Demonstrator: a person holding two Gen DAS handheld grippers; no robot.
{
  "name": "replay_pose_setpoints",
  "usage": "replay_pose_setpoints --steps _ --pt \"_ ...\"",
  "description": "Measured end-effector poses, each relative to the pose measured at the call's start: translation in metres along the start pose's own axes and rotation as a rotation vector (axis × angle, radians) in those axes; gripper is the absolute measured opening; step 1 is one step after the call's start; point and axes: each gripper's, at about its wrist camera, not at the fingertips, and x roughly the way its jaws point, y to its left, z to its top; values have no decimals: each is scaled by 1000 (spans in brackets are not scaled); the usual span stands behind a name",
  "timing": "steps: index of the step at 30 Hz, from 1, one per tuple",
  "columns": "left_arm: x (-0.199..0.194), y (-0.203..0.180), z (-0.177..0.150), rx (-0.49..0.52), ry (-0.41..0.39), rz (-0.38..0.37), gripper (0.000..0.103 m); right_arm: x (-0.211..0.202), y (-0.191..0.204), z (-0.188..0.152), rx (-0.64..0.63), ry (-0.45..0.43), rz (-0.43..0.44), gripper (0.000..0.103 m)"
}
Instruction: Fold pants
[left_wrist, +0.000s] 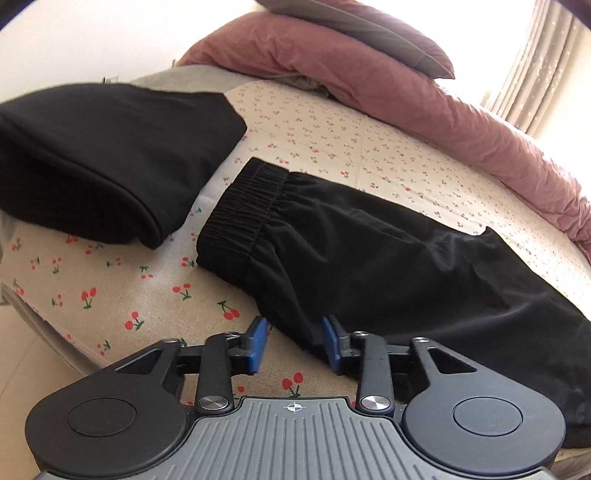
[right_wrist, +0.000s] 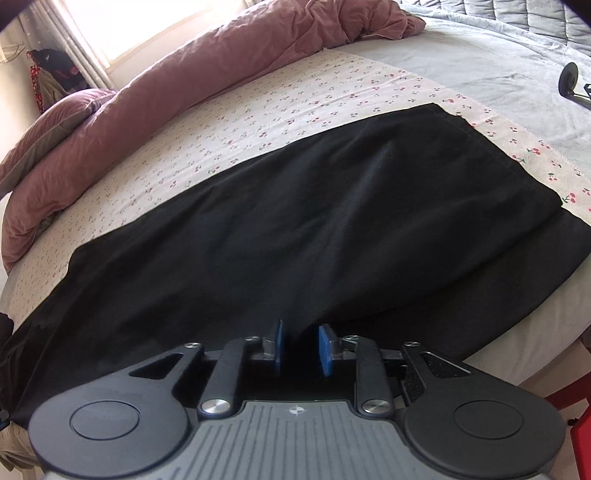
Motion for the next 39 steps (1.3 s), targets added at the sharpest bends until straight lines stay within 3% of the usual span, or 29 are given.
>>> replay_pose_setpoints --steps 1,2,7,16,23,26,27,28,29,33,35,39 --pt "-5 -4 0 18 -16 -6 58 -8 -4 3 5 -31 -8 44" --pt "-10 -10 0 39 -34 -17 66 -15 -8 6 9 -55 -24 44" --pt "-18 -49 1 142 -64 -135 73 -32 -52 17 109 -135 -101 50" --pt "7 -148 -28 429 4 -408 73 -6 -132 23 314 -157 -168 47" --pt "17 -206 -68 650 49 -605 73 8 -136 29 307 -212 -154 44" --pt "20 -226 -84 742 76 -665 72 13 -133 32 274 -230 -184 35" --pt "21 -231 -89 770 78 -670 71 15 -132 32 261 -237 -202 24" --pt "23 -236 -95 795 80 -668 69 16 -132 33 249 -240 -221 9" --pt "25 -240 -101 821 81 -656 63 16 -132 33 235 -242 -240 4" --pt "28 -250 -110 875 50 -629 35 4 -127 30 182 -274 -265 1" --pt "27 -250 -106 853 68 -644 10 -4 -124 28 148 -280 -281 0" --pt "23 -245 -98 817 77 -657 0 -17 -122 21 116 -274 -295 0"
